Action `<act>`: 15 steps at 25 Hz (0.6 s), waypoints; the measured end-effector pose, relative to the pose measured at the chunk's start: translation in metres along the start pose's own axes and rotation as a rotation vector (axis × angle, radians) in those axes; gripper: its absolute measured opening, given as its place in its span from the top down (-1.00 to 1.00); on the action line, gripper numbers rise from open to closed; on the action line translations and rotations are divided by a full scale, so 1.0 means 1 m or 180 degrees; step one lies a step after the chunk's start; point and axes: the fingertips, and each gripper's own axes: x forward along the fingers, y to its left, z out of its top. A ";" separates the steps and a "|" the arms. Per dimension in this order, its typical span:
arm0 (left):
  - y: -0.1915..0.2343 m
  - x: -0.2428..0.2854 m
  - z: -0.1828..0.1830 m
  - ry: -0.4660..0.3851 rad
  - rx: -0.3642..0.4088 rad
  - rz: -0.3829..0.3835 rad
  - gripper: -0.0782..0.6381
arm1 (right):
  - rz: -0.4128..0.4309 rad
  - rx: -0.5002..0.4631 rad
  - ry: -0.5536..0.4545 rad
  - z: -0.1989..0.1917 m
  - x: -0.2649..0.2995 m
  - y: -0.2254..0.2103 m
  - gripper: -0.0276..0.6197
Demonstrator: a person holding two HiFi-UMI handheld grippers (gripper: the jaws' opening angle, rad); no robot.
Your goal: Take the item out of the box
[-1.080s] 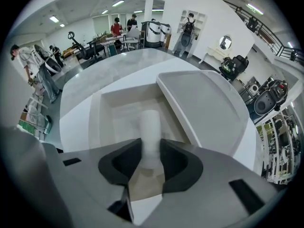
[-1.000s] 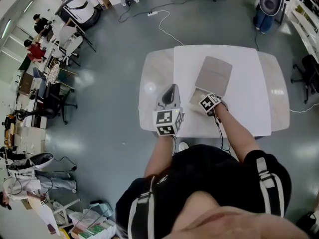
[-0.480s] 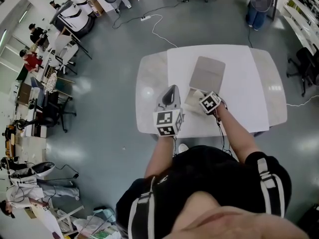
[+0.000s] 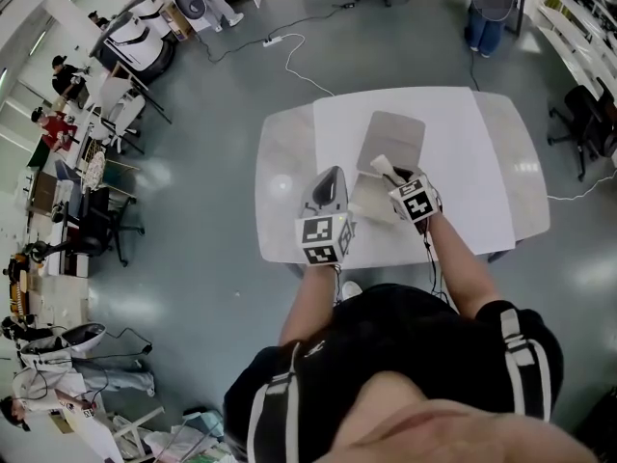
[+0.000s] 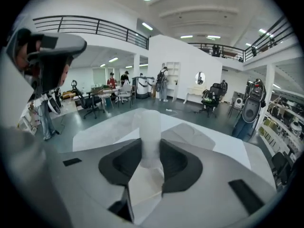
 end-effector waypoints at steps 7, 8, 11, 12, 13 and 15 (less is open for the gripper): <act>-0.006 0.005 0.000 0.0004 -0.0043 -0.0045 0.75 | -0.0313 0.0137 -0.0568 0.052 -0.048 -0.023 0.55; -0.007 0.006 0.000 0.0003 -0.0052 -0.0053 0.75 | -0.0346 0.0200 -0.0662 0.060 -0.055 -0.026 0.55; -0.008 0.006 0.001 0.0000 -0.0039 -0.0060 0.75 | -0.0447 0.0339 -0.0987 0.081 -0.077 -0.035 0.55; -0.009 0.006 0.002 0.0000 -0.0030 -0.0061 0.75 | -0.0492 0.0361 -0.1092 0.088 -0.085 -0.038 0.55; -0.009 0.006 0.002 0.0002 -0.0025 -0.0064 0.75 | -0.0537 0.0374 -0.1191 0.094 -0.092 -0.040 0.55; -0.009 0.007 0.002 0.0013 -0.0021 -0.0072 0.75 | -0.0615 0.0386 -0.1361 0.105 -0.105 -0.043 0.55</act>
